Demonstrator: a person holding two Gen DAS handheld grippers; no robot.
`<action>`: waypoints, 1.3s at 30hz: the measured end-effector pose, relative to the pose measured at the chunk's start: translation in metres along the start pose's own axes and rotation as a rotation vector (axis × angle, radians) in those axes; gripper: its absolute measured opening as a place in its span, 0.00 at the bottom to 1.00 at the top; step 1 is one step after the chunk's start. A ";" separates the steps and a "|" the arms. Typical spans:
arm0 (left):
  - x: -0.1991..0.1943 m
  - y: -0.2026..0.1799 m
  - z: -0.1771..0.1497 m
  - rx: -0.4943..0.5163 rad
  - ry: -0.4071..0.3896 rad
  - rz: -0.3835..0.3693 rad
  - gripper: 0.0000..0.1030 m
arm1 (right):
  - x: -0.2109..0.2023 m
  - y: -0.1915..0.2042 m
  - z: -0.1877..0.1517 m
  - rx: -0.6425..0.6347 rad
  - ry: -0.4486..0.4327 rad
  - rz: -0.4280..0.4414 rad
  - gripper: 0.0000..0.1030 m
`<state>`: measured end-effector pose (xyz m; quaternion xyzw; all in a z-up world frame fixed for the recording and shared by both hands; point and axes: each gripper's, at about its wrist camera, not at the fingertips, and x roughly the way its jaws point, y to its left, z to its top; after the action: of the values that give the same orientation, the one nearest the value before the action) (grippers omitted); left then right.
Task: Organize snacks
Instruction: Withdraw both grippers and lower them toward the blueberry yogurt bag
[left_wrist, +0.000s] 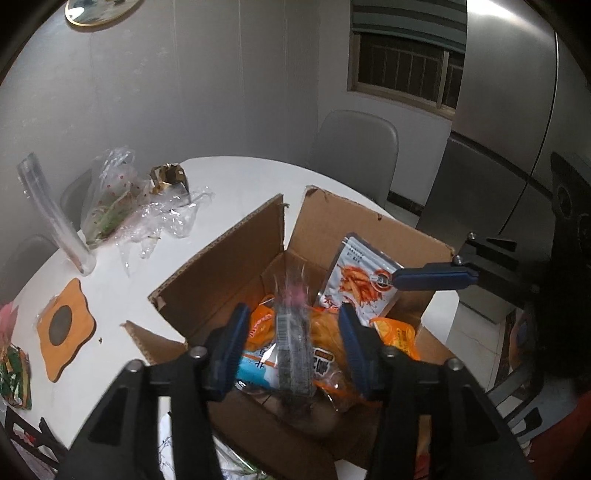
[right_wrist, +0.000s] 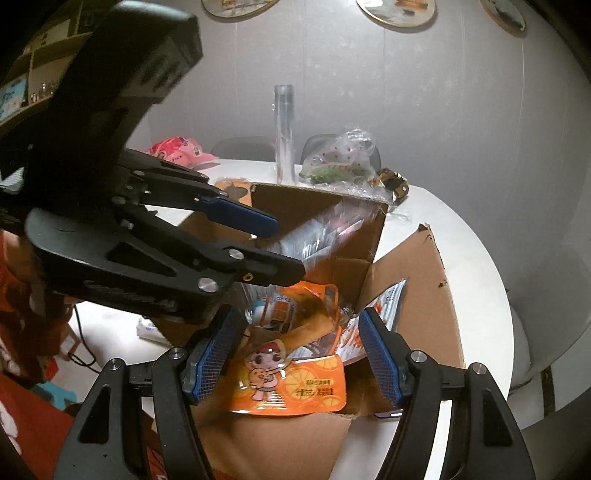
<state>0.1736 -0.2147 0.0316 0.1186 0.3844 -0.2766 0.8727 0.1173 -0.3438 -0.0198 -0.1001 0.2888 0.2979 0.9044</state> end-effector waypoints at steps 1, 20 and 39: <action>-0.005 0.001 -0.002 -0.005 -0.012 0.003 0.52 | -0.003 0.001 0.000 0.000 -0.003 -0.005 0.64; -0.128 0.092 -0.095 -0.204 -0.228 0.153 0.81 | -0.019 0.119 0.029 -0.129 -0.119 0.076 0.64; -0.054 0.148 -0.210 -0.384 -0.074 0.080 0.85 | 0.112 0.184 -0.036 -0.050 0.129 0.063 0.64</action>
<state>0.1016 0.0154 -0.0713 -0.0450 0.3929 -0.1673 0.9031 0.0638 -0.1552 -0.1158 -0.1323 0.3420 0.3263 0.8713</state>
